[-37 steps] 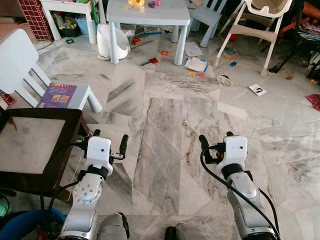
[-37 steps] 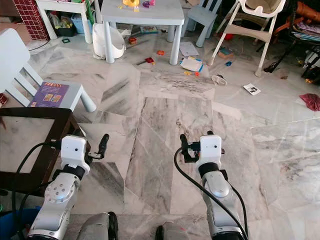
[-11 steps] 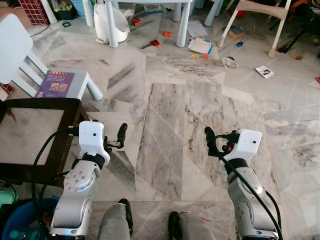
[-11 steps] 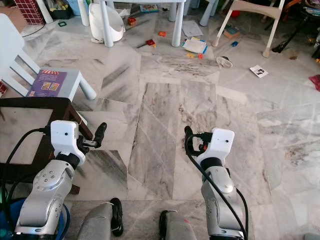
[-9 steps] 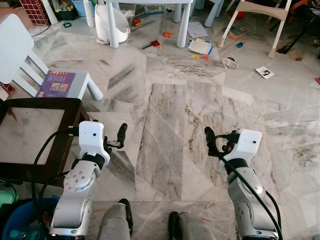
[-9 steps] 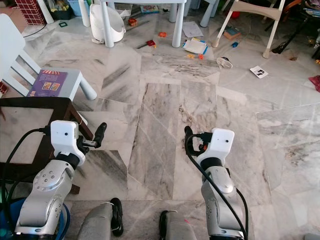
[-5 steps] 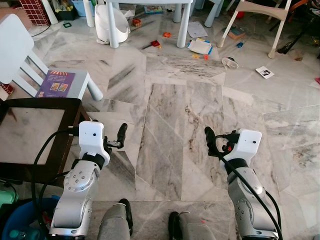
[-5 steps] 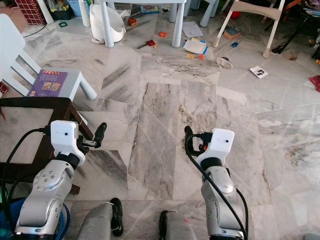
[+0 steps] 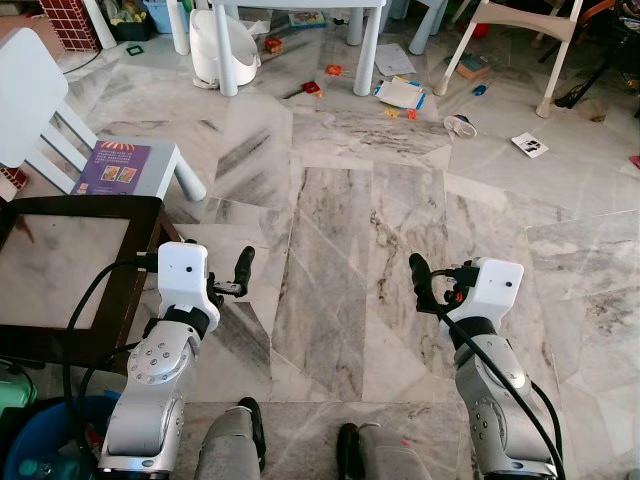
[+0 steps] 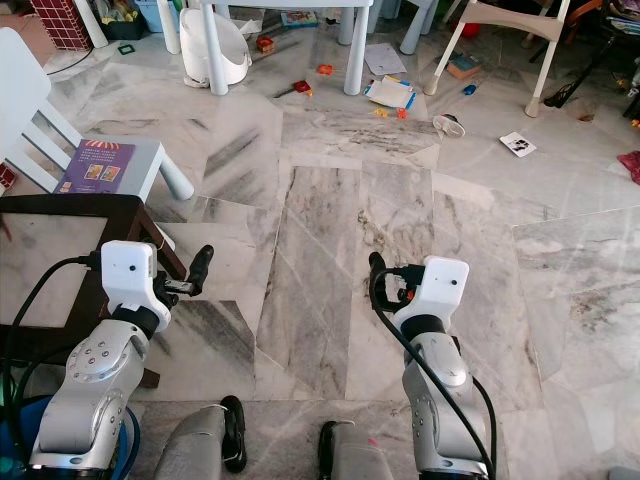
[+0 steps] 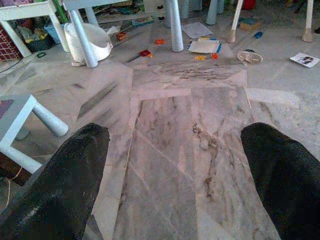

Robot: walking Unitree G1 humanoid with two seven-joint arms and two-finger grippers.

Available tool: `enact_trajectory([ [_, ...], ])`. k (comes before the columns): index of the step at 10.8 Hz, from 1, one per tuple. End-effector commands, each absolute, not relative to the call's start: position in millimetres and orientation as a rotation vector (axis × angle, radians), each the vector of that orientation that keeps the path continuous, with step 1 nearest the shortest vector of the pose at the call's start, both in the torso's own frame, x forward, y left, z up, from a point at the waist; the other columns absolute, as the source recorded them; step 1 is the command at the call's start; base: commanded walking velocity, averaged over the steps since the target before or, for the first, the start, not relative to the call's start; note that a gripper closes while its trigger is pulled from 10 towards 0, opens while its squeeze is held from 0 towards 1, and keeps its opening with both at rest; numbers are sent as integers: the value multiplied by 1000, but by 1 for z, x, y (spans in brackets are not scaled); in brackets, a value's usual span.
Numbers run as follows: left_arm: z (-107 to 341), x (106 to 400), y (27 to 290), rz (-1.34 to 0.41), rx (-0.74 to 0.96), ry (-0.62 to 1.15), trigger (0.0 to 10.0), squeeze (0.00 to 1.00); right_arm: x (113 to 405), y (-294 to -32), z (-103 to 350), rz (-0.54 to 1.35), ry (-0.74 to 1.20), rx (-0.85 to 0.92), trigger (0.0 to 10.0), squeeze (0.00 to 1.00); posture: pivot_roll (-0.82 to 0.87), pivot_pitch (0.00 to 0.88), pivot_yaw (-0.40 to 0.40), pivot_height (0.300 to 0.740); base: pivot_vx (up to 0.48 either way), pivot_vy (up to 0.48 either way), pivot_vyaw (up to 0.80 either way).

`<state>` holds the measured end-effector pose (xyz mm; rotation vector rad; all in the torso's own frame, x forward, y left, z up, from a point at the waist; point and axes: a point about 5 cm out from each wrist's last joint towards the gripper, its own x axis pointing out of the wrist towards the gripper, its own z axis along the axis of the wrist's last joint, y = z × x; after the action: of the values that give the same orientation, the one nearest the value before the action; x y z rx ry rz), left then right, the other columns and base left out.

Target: Move the pillow to the sofa

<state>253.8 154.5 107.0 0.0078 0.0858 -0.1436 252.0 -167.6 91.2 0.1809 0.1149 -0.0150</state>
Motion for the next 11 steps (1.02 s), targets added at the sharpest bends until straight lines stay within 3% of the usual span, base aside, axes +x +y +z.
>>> enact_trajectory([
  [1,103,252,154,-151,10,103,10000,0,249,-170,86,-29,138,178,10000,0,8,151,-33,740,0,0,0],
  [5,103,252,154,-151,10,103,10000,0,249,-170,86,-29,138,178,10000,0,8,151,-33,740,0,0,0],
  [7,89,232,154,-97,158,89,10000,0,226,-184,74,-73,119,106,10000,0,-3,120,-27,740,0,0,0],
  [9,92,230,152,-129,63,77,10000,0,225,-184,76,-71,104,102,10000,0,-10,128,-27,740,0,0,0],
  [11,94,229,158,-78,135,59,10000,0,222,-185,79,-84,84,106,10000,0,-7,138,-24,740,0,0,0],
])
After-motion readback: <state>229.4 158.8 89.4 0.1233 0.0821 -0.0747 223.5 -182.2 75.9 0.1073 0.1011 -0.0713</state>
